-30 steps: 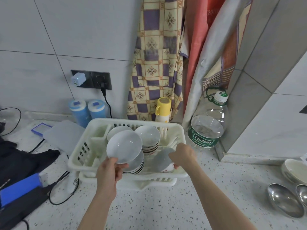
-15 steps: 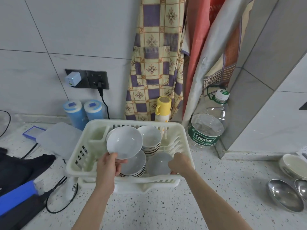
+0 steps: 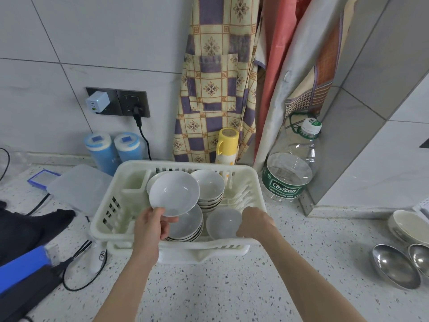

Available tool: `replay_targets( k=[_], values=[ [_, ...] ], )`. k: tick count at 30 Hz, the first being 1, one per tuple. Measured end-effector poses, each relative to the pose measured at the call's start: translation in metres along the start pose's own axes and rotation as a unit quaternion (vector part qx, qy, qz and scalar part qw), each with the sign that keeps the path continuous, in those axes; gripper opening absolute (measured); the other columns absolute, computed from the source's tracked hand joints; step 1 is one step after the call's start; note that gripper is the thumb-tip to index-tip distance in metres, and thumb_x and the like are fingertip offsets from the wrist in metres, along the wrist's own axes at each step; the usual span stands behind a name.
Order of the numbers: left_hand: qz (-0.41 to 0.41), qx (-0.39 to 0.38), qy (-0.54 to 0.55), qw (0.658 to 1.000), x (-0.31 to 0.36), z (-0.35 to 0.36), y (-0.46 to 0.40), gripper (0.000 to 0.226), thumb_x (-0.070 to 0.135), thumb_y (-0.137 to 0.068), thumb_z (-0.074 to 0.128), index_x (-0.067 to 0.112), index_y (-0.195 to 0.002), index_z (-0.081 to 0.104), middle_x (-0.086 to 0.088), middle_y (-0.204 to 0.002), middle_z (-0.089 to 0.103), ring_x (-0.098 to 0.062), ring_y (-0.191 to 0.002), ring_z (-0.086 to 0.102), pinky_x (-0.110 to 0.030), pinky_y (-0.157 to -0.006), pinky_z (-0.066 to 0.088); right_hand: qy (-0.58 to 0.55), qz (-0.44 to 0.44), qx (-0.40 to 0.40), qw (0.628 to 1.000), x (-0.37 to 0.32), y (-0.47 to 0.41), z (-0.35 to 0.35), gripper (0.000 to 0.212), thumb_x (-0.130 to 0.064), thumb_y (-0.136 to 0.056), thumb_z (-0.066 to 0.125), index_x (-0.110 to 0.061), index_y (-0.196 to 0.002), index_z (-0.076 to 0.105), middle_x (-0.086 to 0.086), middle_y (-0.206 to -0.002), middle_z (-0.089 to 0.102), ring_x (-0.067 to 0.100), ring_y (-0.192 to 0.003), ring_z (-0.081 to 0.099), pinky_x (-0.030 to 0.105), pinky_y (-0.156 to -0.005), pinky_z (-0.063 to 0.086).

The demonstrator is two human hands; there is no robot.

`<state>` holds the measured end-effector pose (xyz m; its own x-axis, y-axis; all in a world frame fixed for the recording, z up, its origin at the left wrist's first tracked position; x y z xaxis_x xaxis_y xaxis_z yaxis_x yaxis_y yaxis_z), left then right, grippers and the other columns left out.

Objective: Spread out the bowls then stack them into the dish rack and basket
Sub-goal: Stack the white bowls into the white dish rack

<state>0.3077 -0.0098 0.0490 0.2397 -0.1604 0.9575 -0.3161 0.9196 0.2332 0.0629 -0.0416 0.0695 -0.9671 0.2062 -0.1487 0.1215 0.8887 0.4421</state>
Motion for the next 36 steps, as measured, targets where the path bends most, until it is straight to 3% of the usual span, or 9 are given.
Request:
replay_targets(
  k=[4,6,8,13,22,28,36],
  values=[
    [-0.003,-0.004,0.004,1.000,-0.001,-0.001,-0.001,0.015,0.010,-0.093,0.052,0.003,-0.103,0.061,-0.017,-0.070,0.072,-0.011,-0.038,0.034,-0.020,-0.037,0.028,-0.006,0.002,-0.014,1.000,0.004,0.000,0.003,0.036,-0.017,-0.082,0.069,-0.014,-0.116,0.057,0.002,-0.105,0.059,0.022,-0.101,0.061,0.028,-0.074,0.048],
    [-0.004,-0.006,0.003,1.000,-0.002,-0.002,-0.001,0.017,0.010,-0.093,0.052,0.002,-0.105,0.061,-0.017,-0.070,0.072,-0.011,-0.039,0.034,-0.021,-0.037,0.028,0.013,0.004,0.007,1.000,0.003,-0.001,0.004,0.035,-0.015,-0.085,0.065,-0.014,-0.119,0.055,0.000,-0.100,0.055,0.020,-0.096,0.059,0.028,-0.071,0.045],
    [-0.004,-0.009,0.002,1.000,-0.002,-0.002,-0.001,0.018,0.009,-0.093,0.051,0.001,-0.106,0.061,-0.017,-0.069,0.072,-0.011,-0.039,0.035,-0.021,-0.038,0.028,0.026,0.008,0.021,0.999,0.002,-0.002,0.006,0.033,-0.015,-0.086,0.064,-0.014,-0.117,0.054,-0.001,-0.094,0.052,0.019,-0.088,0.056,0.027,-0.070,0.044],
    [-0.009,-0.012,-0.006,1.000,-0.002,-0.002,-0.002,0.021,0.009,-0.093,0.052,-0.004,-0.108,0.060,-0.017,-0.069,0.072,-0.010,-0.038,0.035,-0.020,-0.037,0.029,0.042,0.017,0.011,0.999,-0.001,-0.002,0.009,0.035,-0.024,-0.082,0.072,-0.014,-0.114,0.058,0.000,-0.094,0.057,0.021,-0.101,0.065,0.028,-0.071,0.048],
    [-0.006,-0.019,-0.003,1.000,-0.003,-0.002,-0.002,0.017,0.010,-0.094,0.052,0.001,-0.103,0.062,-0.018,-0.069,0.072,-0.010,-0.039,0.037,-0.019,-0.037,0.030,0.044,-0.024,0.017,0.999,-0.002,-0.007,0.013,0.045,-0.031,-0.077,0.077,-0.013,-0.113,0.058,-0.001,-0.089,0.051,0.023,-0.100,0.063,0.030,-0.068,0.049],
    [-0.008,-0.022,-0.009,1.000,-0.004,-0.001,-0.003,0.015,0.010,-0.094,0.053,0.001,-0.103,0.062,-0.019,-0.071,0.073,-0.010,-0.040,0.038,-0.020,-0.038,0.030,0.088,-0.065,0.036,0.993,-0.004,-0.009,0.015,0.032,-0.023,-0.085,0.068,-0.011,-0.114,0.061,0.004,-0.106,0.067,0.022,-0.098,0.066,0.026,-0.067,0.046],
    [-0.005,-0.024,-0.020,0.999,-0.003,0.001,-0.003,0.015,0.010,-0.094,0.052,0.002,-0.101,0.063,-0.017,-0.070,0.072,-0.010,-0.040,0.037,-0.021,-0.039,0.030,0.026,-0.056,0.019,0.998,-0.001,-0.010,0.015,0.047,-0.034,-0.077,0.077,-0.009,-0.113,0.060,0.005,-0.107,0.066,0.022,-0.099,0.065,0.025,-0.068,0.046]
  ],
)
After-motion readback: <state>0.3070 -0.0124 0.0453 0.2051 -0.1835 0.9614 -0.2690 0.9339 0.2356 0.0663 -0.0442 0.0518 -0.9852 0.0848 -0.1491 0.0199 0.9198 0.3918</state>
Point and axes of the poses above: each hand's wrist, its own y-axis away from the middle knuckle, its own z-axis out of the palm, x = y × z, the point moved 1 cm from there along -y, towards the middle knuckle
